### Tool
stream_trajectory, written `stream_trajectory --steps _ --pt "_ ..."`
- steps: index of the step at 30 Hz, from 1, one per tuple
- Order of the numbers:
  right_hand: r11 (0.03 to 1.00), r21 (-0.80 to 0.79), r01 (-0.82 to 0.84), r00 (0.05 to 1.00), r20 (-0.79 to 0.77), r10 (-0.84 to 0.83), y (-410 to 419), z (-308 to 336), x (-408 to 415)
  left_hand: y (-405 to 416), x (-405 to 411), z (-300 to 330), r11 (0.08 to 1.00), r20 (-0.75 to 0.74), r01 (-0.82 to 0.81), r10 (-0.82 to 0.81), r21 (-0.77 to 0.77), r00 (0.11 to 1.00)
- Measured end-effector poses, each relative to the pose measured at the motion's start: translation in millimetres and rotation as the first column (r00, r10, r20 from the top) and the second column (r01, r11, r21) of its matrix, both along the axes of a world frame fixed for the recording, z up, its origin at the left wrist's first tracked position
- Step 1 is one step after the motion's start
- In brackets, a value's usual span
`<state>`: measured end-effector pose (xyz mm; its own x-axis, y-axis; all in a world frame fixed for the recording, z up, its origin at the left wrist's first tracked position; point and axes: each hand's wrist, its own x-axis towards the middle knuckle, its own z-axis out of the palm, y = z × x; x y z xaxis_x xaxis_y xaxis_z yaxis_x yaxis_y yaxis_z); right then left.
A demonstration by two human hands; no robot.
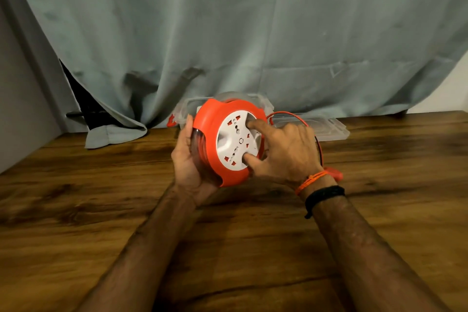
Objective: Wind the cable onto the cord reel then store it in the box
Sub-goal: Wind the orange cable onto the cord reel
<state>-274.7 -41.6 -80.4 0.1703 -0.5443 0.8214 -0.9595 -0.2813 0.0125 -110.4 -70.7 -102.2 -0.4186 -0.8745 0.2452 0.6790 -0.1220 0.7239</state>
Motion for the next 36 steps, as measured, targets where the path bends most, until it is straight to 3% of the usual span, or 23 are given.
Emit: stream_trajectory --steps 5,10,16,20,23,26,30,36 --pt "0.984 0.176 0.034 0.952 0.294 -0.085 0 -12 21 0 -1 2 0.991 -0.021 -0.134 0.134 -0.01 0.991" --pt "0.976 0.217 -0.004 0.881 0.463 -0.099 -3 -8 31 1 -4 2 0.976 -0.008 -0.214 0.214 -0.038 0.977" --pt "0.912 0.329 -0.245 0.715 0.697 -0.059 -4 -10 39 0 -7 3 0.948 -0.013 -0.308 0.308 -0.078 0.951" --pt "0.936 0.292 -0.194 0.808 0.589 -0.016 -1 -4 33 0 -3 4 0.97 -0.013 -0.24 0.24 -0.037 0.971" --pt "0.967 0.2 -0.158 0.899 0.434 0.057 0 5 16 0 0 4 0.992 -0.043 -0.123 0.121 -0.031 0.992" --pt "0.958 0.21 -0.196 0.956 0.259 0.139 3 11 0 -2 0 2 0.999 -0.053 -0.038 0.038 -0.015 0.998" --pt "0.937 0.323 -0.133 0.99 0.085 0.111 5 12 -6 -3 1 -1 0.999 -0.02 0.048 -0.048 0.002 0.999" --pt "0.963 0.257 -0.079 0.996 -0.026 0.089 3 8 -4 -4 5 -2 0.997 0.036 0.076 -0.076 0.003 0.996"
